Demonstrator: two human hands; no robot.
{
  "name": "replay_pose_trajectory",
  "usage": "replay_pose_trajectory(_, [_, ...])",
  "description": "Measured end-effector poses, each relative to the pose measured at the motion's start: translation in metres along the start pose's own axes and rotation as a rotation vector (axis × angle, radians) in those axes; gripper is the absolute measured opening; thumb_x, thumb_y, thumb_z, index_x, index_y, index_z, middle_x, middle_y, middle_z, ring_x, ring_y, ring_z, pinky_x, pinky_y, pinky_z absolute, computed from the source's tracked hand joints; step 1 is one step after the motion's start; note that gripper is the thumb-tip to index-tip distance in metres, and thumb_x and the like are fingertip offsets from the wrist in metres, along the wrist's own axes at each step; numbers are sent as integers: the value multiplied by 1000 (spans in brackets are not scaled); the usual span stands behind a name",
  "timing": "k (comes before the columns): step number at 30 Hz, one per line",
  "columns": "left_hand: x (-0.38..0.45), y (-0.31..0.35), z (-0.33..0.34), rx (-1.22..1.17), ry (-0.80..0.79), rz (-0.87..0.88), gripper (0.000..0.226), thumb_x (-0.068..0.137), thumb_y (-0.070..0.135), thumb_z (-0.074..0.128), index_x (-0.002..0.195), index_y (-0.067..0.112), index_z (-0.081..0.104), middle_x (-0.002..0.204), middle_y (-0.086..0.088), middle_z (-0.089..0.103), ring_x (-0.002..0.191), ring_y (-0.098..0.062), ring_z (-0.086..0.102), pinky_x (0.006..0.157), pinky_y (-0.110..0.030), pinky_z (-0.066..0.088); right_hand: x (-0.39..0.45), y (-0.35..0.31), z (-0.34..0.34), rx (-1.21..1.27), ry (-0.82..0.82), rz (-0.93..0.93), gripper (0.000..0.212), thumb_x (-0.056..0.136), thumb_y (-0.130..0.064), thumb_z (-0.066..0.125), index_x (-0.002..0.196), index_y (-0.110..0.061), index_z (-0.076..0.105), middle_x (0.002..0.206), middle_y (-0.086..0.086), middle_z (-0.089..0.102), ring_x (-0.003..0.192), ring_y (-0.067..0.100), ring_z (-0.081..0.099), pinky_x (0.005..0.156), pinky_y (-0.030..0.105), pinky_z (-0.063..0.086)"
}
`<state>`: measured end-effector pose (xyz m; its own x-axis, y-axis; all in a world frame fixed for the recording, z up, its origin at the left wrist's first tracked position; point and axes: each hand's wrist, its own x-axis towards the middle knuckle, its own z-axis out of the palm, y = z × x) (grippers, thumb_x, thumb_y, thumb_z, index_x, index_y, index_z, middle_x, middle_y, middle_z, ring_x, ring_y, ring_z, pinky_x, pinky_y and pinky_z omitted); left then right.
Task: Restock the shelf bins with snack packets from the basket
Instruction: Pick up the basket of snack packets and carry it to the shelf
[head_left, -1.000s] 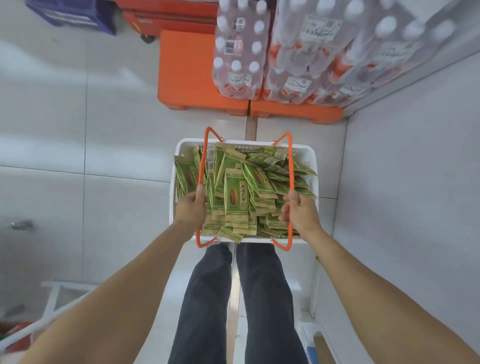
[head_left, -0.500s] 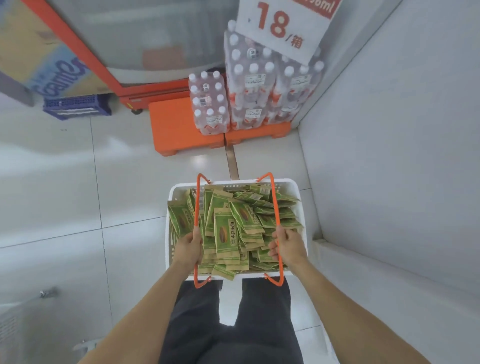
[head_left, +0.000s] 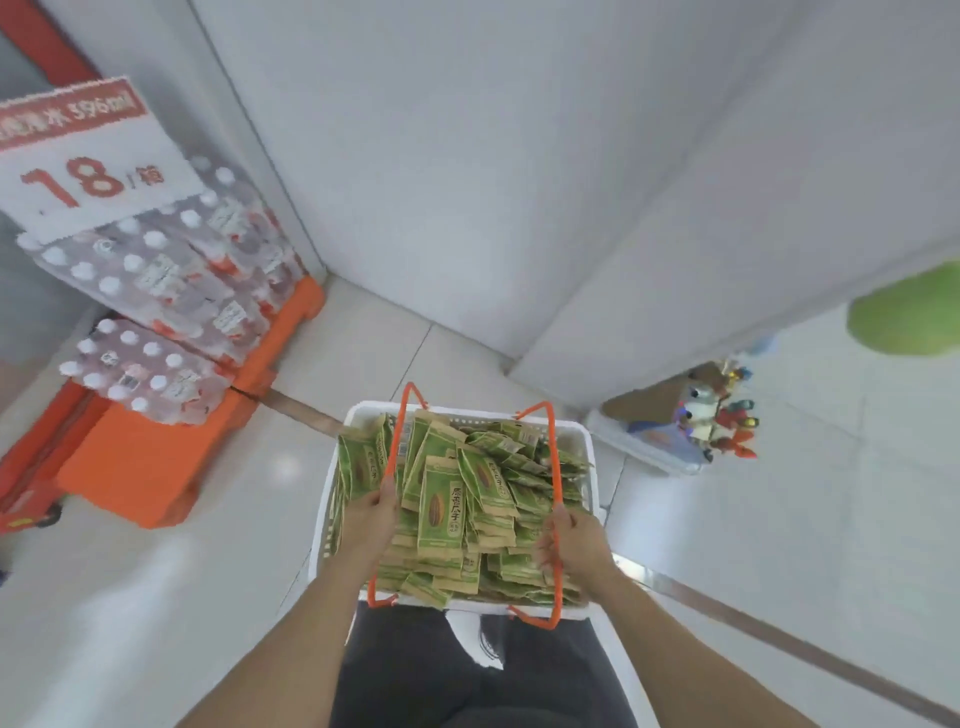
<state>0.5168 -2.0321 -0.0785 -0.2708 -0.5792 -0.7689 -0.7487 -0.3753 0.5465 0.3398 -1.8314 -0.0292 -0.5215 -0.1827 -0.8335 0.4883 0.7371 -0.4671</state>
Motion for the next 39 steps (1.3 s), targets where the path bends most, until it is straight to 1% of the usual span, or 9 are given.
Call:
replay_pose_trajectory(4, [-17,40,78,219,-201,106,59,100,59,32,57,19,31,42,9,27,40,-12,26,51,-27,27,-22,66,-65,218,167,102,43,107,-31,39,89,1,60,63,10,62,45,19,57,44,28,49])
replay_pose_trajectory(8, [-45,60,175,442,-365,209,56,101,55,34,61,16,37,43,9,30,43,-13,30,50,-27,27,-47,144,-124,488,282,157,41,108,-29,36,87,0,56,63,11,59,47,21,57,47,30,51])
replay_pose_trajectory(12, [-77,62,284,632,-487,231,47,100,57,37,80,16,50,49,7,28,47,-15,28,50,-28,25,-62,223,-181,663,382,182,46,107,-33,36,86,0,60,61,9,64,54,28,65,55,37,58])
replay_pose_trajectory(16, [-137,65,394,783,-576,293,43,101,54,39,81,18,53,48,7,31,46,-14,31,48,-26,29,-77,295,-243,809,459,219,47,107,-35,38,91,1,63,63,10,66,56,25,67,61,39,61])
replay_pose_trajectory(19, [-184,61,470,836,-631,332,41,100,52,43,73,21,47,49,5,31,46,-14,29,48,-26,26,-93,344,-289,925,533,241,50,107,-37,37,90,2,64,63,10,67,56,25,67,62,42,61])
replay_pose_trajectory(23, [-242,58,565,949,-722,395,53,98,58,43,61,20,38,48,6,32,44,-15,30,48,-28,25,-114,404,-346,1087,630,278,47,107,-34,37,94,4,62,65,13,65,55,28,64,63,47,59])
replay_pose_trajectory(29, [-330,57,711,1089,-876,444,46,98,57,44,74,18,45,51,6,30,43,-12,26,44,-24,23,-144,479,-431,1358,763,305,42,107,-31,39,97,5,58,62,12,62,50,27,63,53,40,57])
replay_pose_trajectory(33, [-383,49,832,1158,-972,460,47,95,60,47,69,21,44,53,6,30,43,-13,24,47,-26,20,-153,535,-507,1478,849,317,39,107,-31,39,95,2,56,61,10,60,46,23,59,47,32,53])
replay_pose_trajectory(39, [-492,24,991,1217,-1153,443,45,99,50,48,68,17,46,52,6,32,43,-12,24,42,-25,21,-183,602,-624,1596,972,359,39,107,-34,38,97,1,54,60,10,60,48,24,58,49,34,52])
